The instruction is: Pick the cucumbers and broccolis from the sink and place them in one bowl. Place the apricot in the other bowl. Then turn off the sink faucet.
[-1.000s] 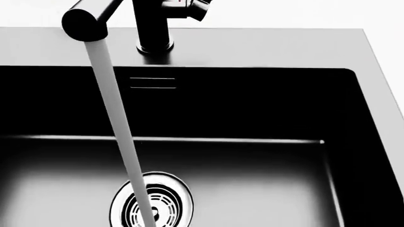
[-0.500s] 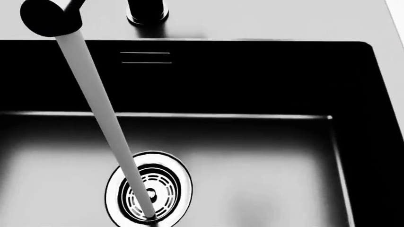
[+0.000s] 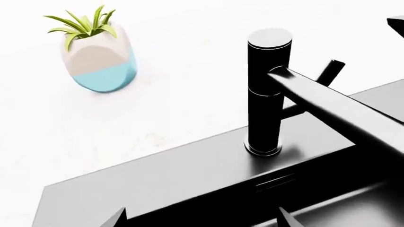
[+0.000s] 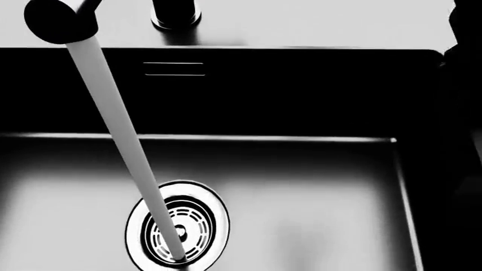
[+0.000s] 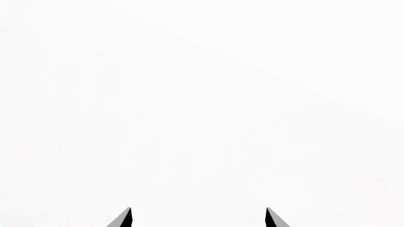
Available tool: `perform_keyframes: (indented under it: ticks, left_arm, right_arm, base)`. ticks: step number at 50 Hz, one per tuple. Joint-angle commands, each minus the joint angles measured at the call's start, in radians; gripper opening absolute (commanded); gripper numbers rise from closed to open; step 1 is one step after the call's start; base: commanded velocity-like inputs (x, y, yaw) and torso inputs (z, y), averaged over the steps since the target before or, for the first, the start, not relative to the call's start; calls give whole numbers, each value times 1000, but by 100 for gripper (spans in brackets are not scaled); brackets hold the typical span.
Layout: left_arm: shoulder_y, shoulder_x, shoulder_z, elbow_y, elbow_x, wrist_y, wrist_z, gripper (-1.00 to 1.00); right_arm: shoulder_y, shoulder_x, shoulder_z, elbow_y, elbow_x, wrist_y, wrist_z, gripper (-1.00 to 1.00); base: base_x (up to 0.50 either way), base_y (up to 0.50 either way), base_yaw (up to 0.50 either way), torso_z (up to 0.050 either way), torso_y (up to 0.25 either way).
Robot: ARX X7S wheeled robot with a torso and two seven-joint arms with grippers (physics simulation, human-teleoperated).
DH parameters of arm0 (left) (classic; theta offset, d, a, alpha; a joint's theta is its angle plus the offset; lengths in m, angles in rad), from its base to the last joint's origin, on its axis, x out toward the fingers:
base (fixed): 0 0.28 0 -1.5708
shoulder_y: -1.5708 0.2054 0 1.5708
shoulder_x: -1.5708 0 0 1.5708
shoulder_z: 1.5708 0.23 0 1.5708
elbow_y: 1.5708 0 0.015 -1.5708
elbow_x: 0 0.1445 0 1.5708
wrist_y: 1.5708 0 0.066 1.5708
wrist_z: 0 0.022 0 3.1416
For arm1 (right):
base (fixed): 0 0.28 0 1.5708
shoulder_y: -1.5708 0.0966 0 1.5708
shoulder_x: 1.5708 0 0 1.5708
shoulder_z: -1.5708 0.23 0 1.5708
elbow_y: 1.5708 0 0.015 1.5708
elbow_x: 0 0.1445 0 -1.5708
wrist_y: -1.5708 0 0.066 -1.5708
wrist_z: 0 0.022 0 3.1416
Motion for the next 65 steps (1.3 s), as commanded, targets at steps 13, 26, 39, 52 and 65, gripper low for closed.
perform_keyframes:
  ticks: [13, 26, 39, 52, 65]
  left_arm:
    - [-24, 26, -12, -7, -22, 0, 7, 100]
    - [-26, 15, -7, 5, -29, -8, -4, 100]
    - [-30, 10, -9, 13, -41, -6, -8, 100]
    - [-45, 14, -2, 14, -62, -13, -27, 100]
    - [-36, 5, -2, 26, -59, -12, -23, 100]
  right_arm:
    - [-71, -154, 26, 248, -81, -149, -156, 100]
    - [-62, -174, 107, 251, -176, -136, -175, 100]
    - [-102, -182, 269, 251, -340, -136, -199, 100]
    - [-143, -194, 493, 252, -582, -114, -225, 100]
    - [-173, -205, 554, 252, -636, -123, -226, 100]
  base:
    - [0, 0, 0, 0, 0]
    - [0, 0, 0, 4, -91]
    - [0, 0, 0, 0, 0]
    - [0, 0, 0, 0, 0]
    - [0, 0, 0, 0, 0]
